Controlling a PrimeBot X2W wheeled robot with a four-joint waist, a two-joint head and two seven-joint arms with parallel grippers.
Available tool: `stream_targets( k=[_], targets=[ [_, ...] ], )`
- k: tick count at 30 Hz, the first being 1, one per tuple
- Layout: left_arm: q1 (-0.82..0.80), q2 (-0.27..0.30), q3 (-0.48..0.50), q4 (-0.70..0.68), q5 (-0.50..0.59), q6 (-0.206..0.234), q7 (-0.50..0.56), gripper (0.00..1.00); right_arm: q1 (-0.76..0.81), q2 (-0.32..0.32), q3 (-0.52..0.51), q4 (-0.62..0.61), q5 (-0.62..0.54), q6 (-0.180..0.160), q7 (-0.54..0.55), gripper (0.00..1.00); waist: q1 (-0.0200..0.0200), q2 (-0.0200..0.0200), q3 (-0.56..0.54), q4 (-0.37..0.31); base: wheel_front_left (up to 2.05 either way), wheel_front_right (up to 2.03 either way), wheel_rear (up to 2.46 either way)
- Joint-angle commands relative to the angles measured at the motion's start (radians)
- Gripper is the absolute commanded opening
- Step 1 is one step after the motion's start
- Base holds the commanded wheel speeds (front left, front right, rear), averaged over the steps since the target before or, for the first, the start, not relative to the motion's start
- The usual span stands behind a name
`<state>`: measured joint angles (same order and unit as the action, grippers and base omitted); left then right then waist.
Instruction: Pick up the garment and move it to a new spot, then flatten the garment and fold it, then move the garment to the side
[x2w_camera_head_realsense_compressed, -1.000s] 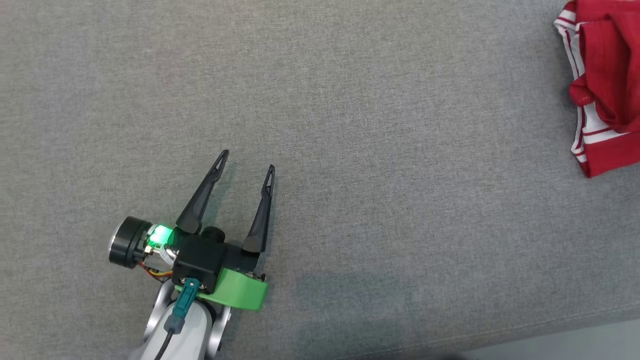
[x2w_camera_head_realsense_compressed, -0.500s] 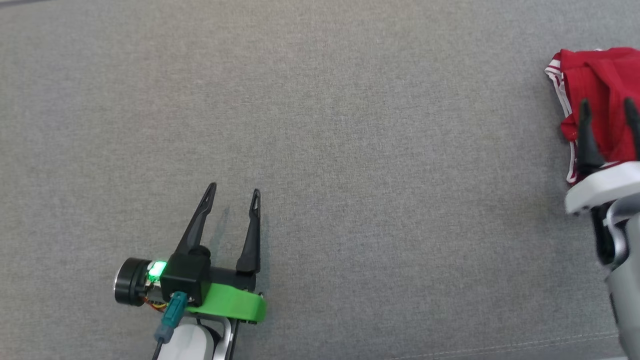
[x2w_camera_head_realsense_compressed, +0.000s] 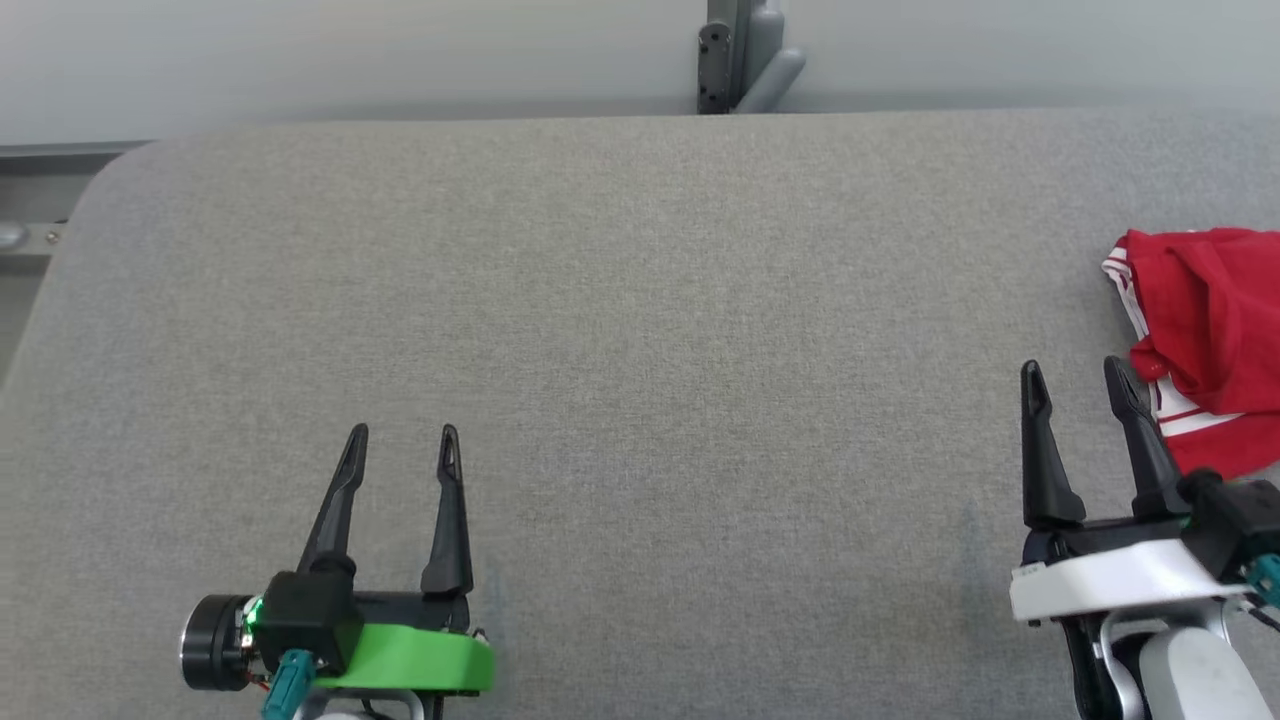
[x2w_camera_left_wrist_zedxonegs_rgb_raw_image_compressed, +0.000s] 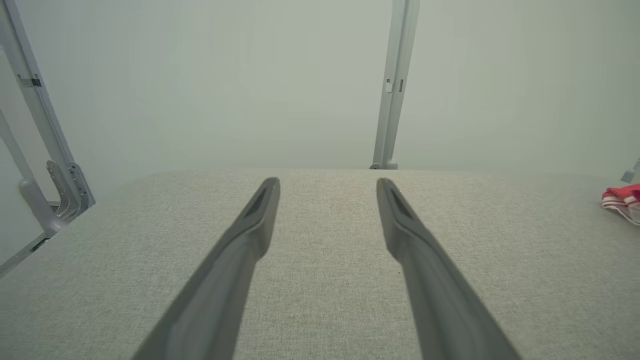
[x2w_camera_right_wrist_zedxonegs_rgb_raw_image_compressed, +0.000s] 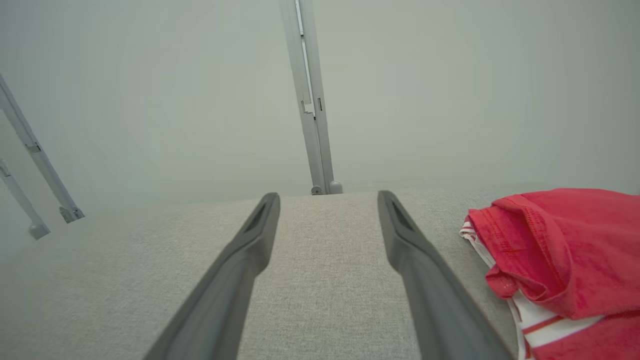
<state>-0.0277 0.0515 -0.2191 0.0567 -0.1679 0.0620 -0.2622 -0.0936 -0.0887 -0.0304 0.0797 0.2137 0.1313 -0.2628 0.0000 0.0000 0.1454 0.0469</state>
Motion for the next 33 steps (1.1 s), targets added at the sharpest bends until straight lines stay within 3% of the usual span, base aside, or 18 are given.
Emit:
stream_targets(
  k=[1,6,19,20,25,33],
  targets=[
    [0.031,-0.001,0.010,-0.039,0.021,-0.004,-0.002,1.00,0.056,0.008,-0.005,-0.068,-0.010,-0.001,-0.003,1.00,0.0000,0.0000,-0.070,0.053,0.00,0.00,0.00],
    [0.123,-0.001,0.038,-0.092,0.041,-0.010,-0.002,1.00,0.215,0.031,-0.031,-0.195,-0.049,-0.001,-0.003,1.00,0.0000,0.0000,-0.118,0.060,0.00,0.00,0.00],
    [0.192,-0.001,0.046,-0.045,0.073,-0.044,-0.002,1.00,0.314,0.036,-0.003,-0.174,-0.077,-0.001,-0.003,1.00,0.0000,0.0000,-0.164,0.051,0.00,0.00,0.00],
    [0.187,0.000,0.045,-0.045,0.065,-0.042,0.000,0.00,0.306,0.037,-0.003,-0.174,-0.069,0.000,0.000,0.00,0.0000,0.0000,-0.163,0.051,0.00,0.00,0.00],
    [0.190,0.000,0.041,-0.004,0.051,-0.042,0.006,0.00,0.310,0.044,0.002,-0.133,-0.056,0.000,0.002,0.00,0.0000,0.0000,-0.163,0.051,0.00,0.00,0.00],
    [0.153,0.008,0.053,0.021,-0.125,-0.057,0.036,0.00,0.277,0.032,-0.001,-0.104,0.117,0.000,0.033,0.00,0.0000,0.0000,-0.162,0.044,0.00,0.00,0.00]
  ],
)
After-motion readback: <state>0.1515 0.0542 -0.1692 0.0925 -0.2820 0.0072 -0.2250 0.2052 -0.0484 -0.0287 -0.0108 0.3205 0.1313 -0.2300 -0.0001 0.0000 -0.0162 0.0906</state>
